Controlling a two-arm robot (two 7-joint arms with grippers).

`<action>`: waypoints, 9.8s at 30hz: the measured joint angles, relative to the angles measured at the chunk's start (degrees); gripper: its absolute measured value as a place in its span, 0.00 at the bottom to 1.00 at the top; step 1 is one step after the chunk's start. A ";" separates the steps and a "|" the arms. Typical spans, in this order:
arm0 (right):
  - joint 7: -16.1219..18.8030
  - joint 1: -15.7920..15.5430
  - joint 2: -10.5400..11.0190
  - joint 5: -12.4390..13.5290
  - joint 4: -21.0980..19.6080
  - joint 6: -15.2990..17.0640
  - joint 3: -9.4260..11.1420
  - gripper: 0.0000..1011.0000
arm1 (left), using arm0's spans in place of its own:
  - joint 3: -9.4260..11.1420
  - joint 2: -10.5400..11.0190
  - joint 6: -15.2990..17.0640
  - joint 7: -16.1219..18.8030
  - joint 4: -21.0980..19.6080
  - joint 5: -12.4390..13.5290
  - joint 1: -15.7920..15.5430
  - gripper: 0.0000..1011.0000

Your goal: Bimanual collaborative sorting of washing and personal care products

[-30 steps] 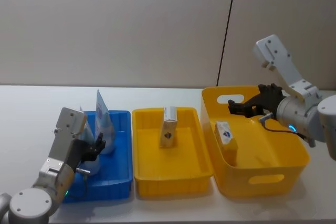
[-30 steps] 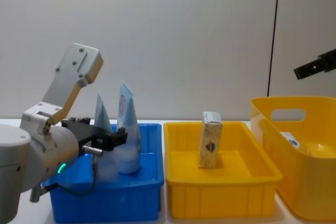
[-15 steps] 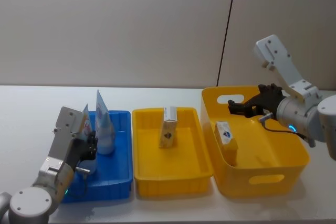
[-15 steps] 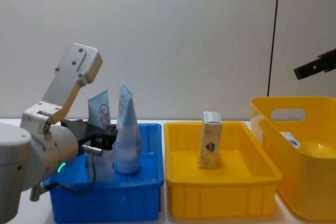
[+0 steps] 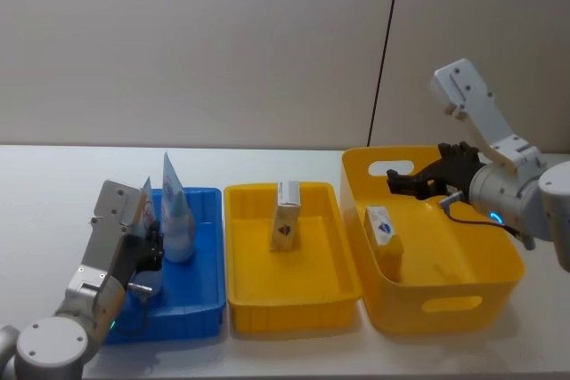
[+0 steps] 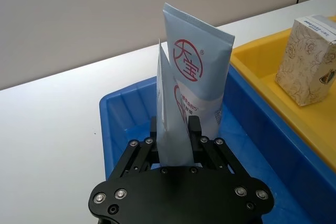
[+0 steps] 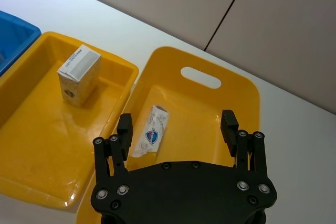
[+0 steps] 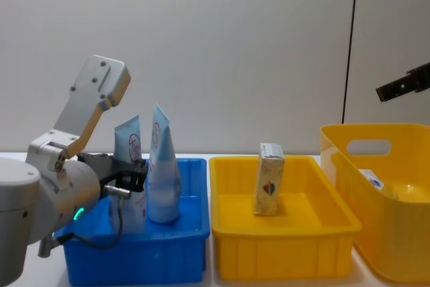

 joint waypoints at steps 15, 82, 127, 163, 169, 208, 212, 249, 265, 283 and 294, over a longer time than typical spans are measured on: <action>0.00 0.00 0.00 0.00 0.00 0.00 0.00 0.99 | 0.00 -0.03 0.00 0.00 0.08 0.00 -0.05 0.26; 10.72 3.44 2.46 -0.09 3.09 -14.03 -5.67 0.99 | -7.48 11.27 5.92 -12.28 -36.85 -4.60 3.73 0.26; 21.41 7.72 0.64 1.23 4.56 -25.20 -13.64 0.99 | -3.55 5.87 3.09 -13.59 -32.81 -0.34 1.30 0.26; 21.29 9.39 -2.50 5.44 5.78 -28.11 -14.56 0.99 | -4.22 4.70 4.01 -14.55 -34.34 1.57 3.34 0.26; 20.71 10.44 -3.71 5.04 7.28 -28.69 -15.52 0.99 | -4.35 4.58 4.10 -15.02 -34.88 1.63 3.69 0.26; 18.37 15.26 -9.28 3.78 15.18 -31.52 -19.56 0.57 | -5.16 3.98 4.24 -16.28 -36.16 2.59 4.84 0.26; 18.31 15.33 -9.34 3.77 15.29 -31.54 -19.60 0.52 | -5.20 3.96 4.25 -16.29 -36.17 2.62 4.86 0.26; 18.24 15.49 -9.58 3.73 15.69 -31.60 -19.80 0.38 | -5.17 3.92 4.15 -16.43 -36.31 2.64 4.90 0.61; 16.85 14.39 -8.17 3.66 13.98 -30.48 -19.27 0.30 | -5.20 3.92 4.16 -16.44 -36.30 2.67 4.90 0.99; 9.27 7.87 -2.95 2.69 6.22 -24.18 -13.76 0.26 | -5.20 3.92 4.22 -16.37 -36.25 2.67 4.90 0.99; 4.98 4.31 -0.45 2.31 2.46 -18.49 -9.48 0.25 | -5.19 3.92 4.22 -16.36 -36.25 2.67 4.90 0.99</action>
